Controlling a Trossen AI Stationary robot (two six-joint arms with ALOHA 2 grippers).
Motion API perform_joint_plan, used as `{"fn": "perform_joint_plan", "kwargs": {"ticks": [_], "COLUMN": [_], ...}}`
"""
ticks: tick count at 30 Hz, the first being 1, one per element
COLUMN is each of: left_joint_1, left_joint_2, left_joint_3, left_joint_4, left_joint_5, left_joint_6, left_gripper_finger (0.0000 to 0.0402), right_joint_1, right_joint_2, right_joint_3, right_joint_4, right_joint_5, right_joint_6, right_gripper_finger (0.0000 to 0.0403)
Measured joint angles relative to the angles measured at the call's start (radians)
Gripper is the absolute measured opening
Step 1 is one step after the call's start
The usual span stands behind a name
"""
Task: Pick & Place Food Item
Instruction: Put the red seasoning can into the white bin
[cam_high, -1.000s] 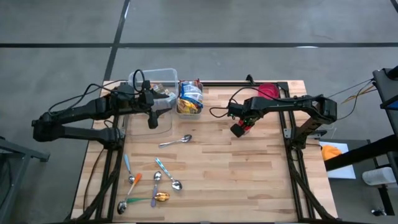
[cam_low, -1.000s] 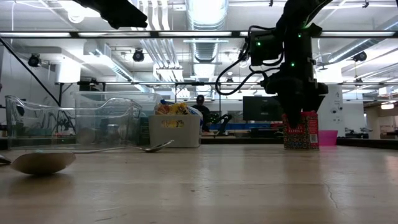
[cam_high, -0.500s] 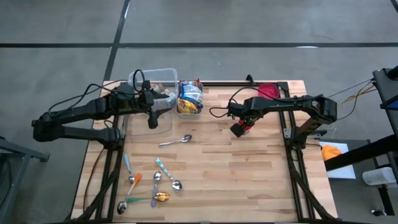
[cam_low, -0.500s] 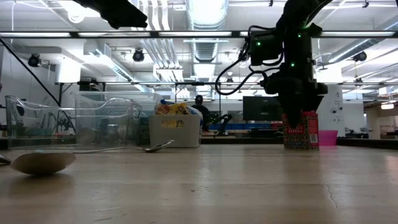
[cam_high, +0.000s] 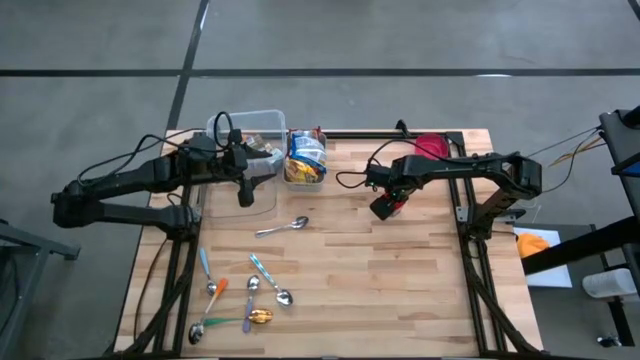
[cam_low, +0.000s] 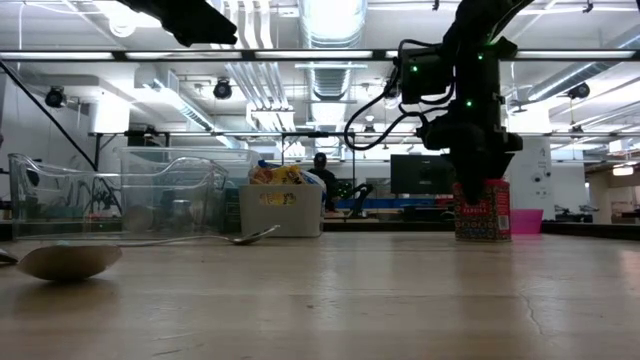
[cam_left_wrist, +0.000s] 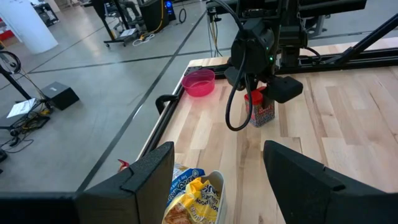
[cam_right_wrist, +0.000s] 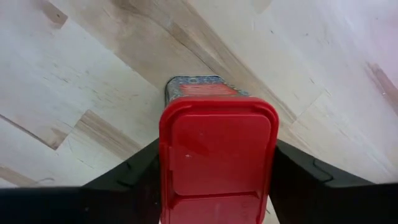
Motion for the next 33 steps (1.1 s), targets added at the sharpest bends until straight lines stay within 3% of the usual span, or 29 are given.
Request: {"fn": "perform_joint_plan", "kwargs": {"ticks": [5, 10, 27, 33], "left_joint_1": [0.000, 0.000, 0.000, 0.000], "left_joint_2": [0.000, 0.000, 0.000, 0.000], "left_joint_3": [0.000, 0.000, 0.000, 0.000], "left_joint_4": [0.000, 0.000, 0.000, 0.000], "left_joint_5": [0.000, 0.000, 0.000, 0.000], "left_joint_6": [0.000, 0.000, 0.000, 0.000], "left_gripper_finger": [0.0249, 0.0249, 0.0248, 0.0248], "right_joint_1": [0.000, 0.001, 0.001, 0.001], "right_joint_2": [0.000, 0.000, 0.000, 0.000], "right_joint_3": [0.000, 0.000, 0.001, 0.001], "right_joint_4": [0.005, 0.009, 0.012, 0.012], "right_joint_5": [-0.001, -0.002, -0.010, -0.010], "right_joint_6": [-0.002, -0.008, -0.010, -0.010], "right_gripper_finger": [0.0265, 0.0274, 0.0276, 0.0232]}}
